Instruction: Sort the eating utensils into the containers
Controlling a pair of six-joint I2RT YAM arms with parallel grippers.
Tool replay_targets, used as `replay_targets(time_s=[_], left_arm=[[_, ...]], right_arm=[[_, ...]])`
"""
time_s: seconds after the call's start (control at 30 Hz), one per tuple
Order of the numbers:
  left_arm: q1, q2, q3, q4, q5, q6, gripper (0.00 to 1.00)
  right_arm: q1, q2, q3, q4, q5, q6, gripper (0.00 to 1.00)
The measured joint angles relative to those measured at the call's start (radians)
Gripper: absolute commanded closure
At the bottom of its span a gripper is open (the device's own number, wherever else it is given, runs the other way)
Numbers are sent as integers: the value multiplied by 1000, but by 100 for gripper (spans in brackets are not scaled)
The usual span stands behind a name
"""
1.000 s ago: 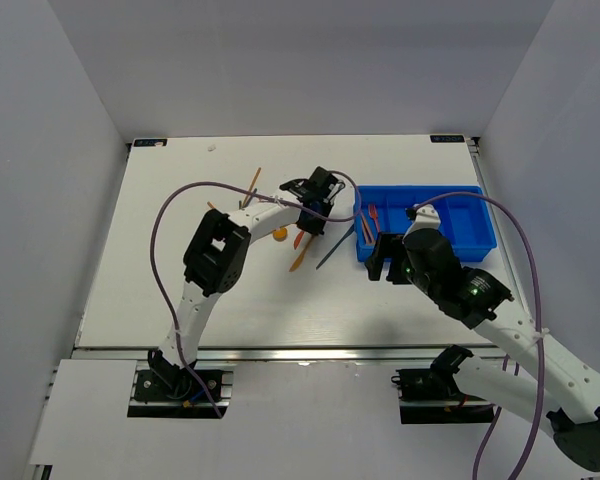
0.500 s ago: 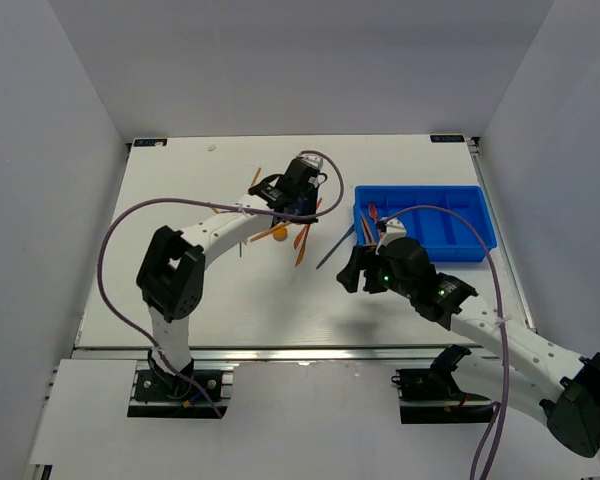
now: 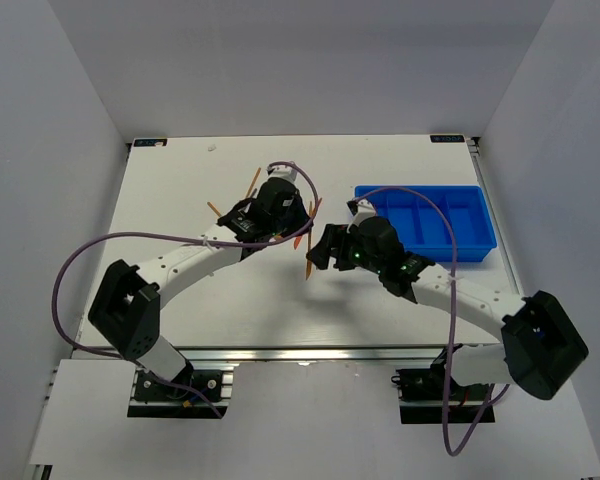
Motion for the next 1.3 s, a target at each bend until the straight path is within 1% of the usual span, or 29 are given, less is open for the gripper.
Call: replay_targets(time_s=[0.13,0.2,0.23,0.3,0.33,0.4,0.43,0.47,0.5,0.53,0.57,0.6,0.63,0.7,0.8,0.9,1.0,1.07,1.13,1.3], left_arm=[[-12,-52,-28,25,10,-29,100],[-16,-78,-40,39,12,-39,100],[-17,-89,-47,44,14,-43,100],[-18,-109,-60,58,14,-50,100],[-18,-114,-65,62,16,-54,100],[-18,-121,-76,73,22,-62,100],[-18,-121,-78,77,24,-66,100],[-18,-121,-84,85,26,-69,96],[-18,-121,-86,89,24,-71,84],[-18,-122,-86,88,20,-72,69],[-18,-122,-86,88,14,-68,50],[-18,-122,-83,75,5,-69,4],[-18,-123,-71,49,-21,-63,2],[-16,-129,-36,-8,-92,-52,2],[-16,-190,-3,-90,-182,-27,2],[-19,-349,-15,-163,-268,-1,2],[-19,-524,-46,-187,-317,28,2],[-18,-603,-73,-195,-330,48,2],[-18,-638,-98,-211,-330,64,2],[-18,-584,-181,-240,-283,82,2]], right_arm=[[0,73,49,26,-7,-2,20],[0,93,74,34,-14,-2,23],[0,102,86,40,-19,-4,30],[0,116,111,48,-26,-10,42],[0,122,122,54,-29,-13,54],[0,136,140,67,-34,-23,71],[0,145,149,68,-37,-29,100],[0,154,158,70,-43,-37,100],[0,161,163,65,-41,-41,100],[-2,165,166,65,-43,-45,100],[-5,166,168,60,-43,-51,100],[-8,167,177,39,-34,-61,100],[-16,166,192,1,-24,-79,100],[-45,167,220,-68,-1,-109,100],[-135,170,281,-192,50,-180,100],[-254,190,346,-292,123,-268,100],[-345,238,399,-359,206,-363,100],[-369,273,410,-361,249,-437,100],[-376,299,408,-360,275,-513,100],[-393,328,408,-321,291,-659,100]])
